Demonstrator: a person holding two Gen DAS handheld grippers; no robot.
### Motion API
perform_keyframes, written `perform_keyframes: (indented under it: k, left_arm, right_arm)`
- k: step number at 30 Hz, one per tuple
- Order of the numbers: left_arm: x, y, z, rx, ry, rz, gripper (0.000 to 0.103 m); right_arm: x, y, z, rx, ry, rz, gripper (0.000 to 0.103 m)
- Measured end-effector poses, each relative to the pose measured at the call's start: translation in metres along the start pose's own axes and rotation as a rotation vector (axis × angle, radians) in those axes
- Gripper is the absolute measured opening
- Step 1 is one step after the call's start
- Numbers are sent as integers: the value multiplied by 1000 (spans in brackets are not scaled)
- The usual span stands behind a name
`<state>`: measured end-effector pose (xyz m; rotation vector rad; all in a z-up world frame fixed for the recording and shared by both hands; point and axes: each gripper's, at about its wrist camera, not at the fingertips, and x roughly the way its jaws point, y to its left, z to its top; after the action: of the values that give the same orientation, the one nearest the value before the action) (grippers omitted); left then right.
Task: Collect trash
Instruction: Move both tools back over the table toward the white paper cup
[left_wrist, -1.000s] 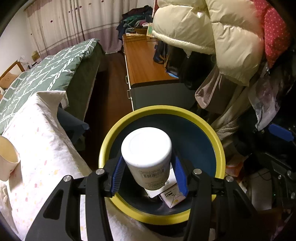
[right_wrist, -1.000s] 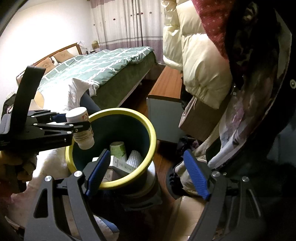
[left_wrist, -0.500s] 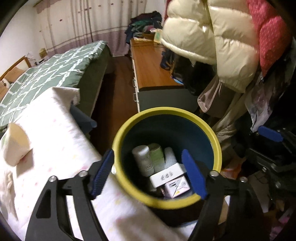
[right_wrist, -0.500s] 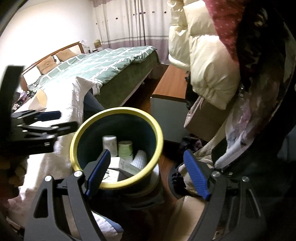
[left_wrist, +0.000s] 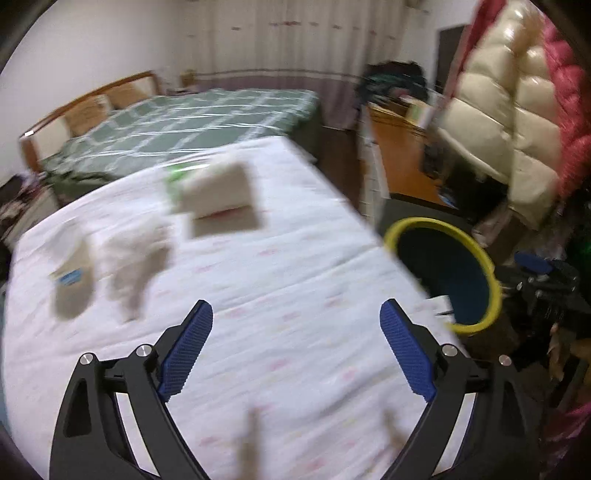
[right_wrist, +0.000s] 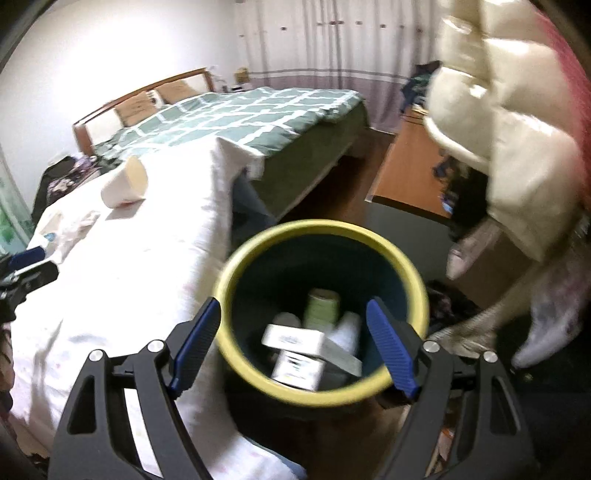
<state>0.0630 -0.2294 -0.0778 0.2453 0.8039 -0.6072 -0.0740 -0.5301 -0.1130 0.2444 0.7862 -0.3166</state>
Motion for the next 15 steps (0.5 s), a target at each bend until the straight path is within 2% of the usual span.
perform_keyframes:
  k: [7, 15]
  left_arm:
    - [-47, 81, -39, -136, -24, 171, 94]
    - [-71, 138, -69, -236, -32, 214, 94]
  right_arm:
    - [26, 72, 40, -80, 3, 147, 77]
    - [68, 174, 97, -159, 18, 268, 78]
